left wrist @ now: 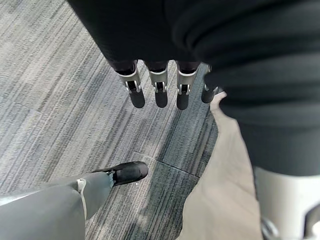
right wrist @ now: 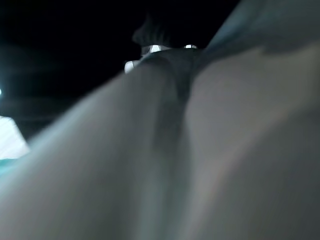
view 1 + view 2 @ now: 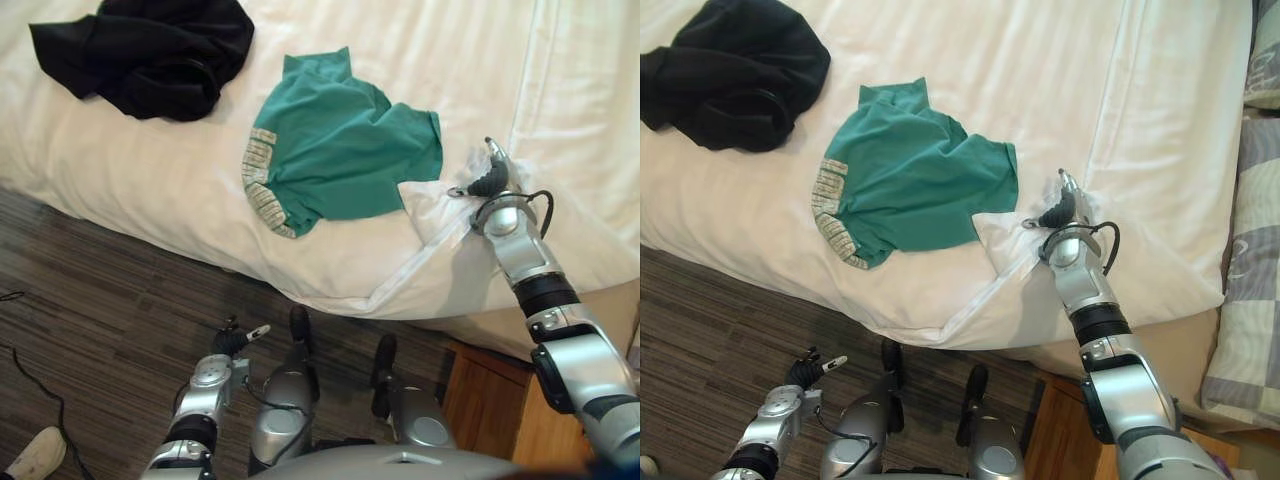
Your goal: Tidy the bed and pick cloth on bed and put in laundry
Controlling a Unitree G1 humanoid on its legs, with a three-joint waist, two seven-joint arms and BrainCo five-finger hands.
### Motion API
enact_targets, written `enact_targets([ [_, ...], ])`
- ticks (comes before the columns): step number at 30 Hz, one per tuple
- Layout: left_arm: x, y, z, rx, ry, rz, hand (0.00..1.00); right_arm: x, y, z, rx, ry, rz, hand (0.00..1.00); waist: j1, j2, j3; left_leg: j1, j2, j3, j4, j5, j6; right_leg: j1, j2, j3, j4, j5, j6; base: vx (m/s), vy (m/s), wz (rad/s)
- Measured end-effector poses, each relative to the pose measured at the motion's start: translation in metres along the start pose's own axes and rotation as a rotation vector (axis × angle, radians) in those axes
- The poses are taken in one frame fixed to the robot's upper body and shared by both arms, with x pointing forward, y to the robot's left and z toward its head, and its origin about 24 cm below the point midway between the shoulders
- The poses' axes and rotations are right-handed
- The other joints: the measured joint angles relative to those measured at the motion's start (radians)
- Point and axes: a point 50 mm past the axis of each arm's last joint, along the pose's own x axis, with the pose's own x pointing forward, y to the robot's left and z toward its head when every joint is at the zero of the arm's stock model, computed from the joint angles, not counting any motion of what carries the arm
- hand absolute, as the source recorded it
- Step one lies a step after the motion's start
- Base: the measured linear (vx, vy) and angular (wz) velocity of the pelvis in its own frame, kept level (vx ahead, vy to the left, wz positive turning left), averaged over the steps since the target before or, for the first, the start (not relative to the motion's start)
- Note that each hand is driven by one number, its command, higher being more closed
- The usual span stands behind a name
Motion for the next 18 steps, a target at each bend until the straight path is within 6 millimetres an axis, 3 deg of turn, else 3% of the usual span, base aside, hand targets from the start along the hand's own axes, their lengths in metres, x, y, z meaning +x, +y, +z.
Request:
enact_targets([
  [9, 0.005, -0.007, 0.021, 0.010, -0.017, -0.023, 0.00, -0.005, 0.006, -0.018, -0.020, 0.099, 0.055, 0.00, 0.002, -0.031, 0.020, -0.009, 0.022, 0.027, 0.000, 0.005, -0.004, -0.028, 0.021, 0.030, 0.001, 0.039, -0.009, -0.01, 0.008, -0.10],
  [10, 0.006, -0.008, 0.024, 0.011, -0.020, -0.028, 0.00, -0.006, 0.006, -0.021, -0.016, 0.108, 0.060, 1.00, 0.003, -0.031, 0.020, -0.009, 0.021, 0.027, 0.000, 0.005, -0.004, -0.028, 0.020, 0.030, 0.001, 0.039, -0.009, 0.00, 0.000, 0.00],
  [18, 0.007, -0.005, 0.029, 0.027, -0.013, -0.025, 0.00, -0.011, 0.016, -0.028, -0.014, 0.133, 0.095, 1.00, 0.002, -0.041, 0.024, -0.002, 0.027, 0.033, 0.000, 0.010, -0.008, -0.023, 0.025, 0.031, 0.000, 0.039, -0.009, 0.01, -0.003, -0.01],
])
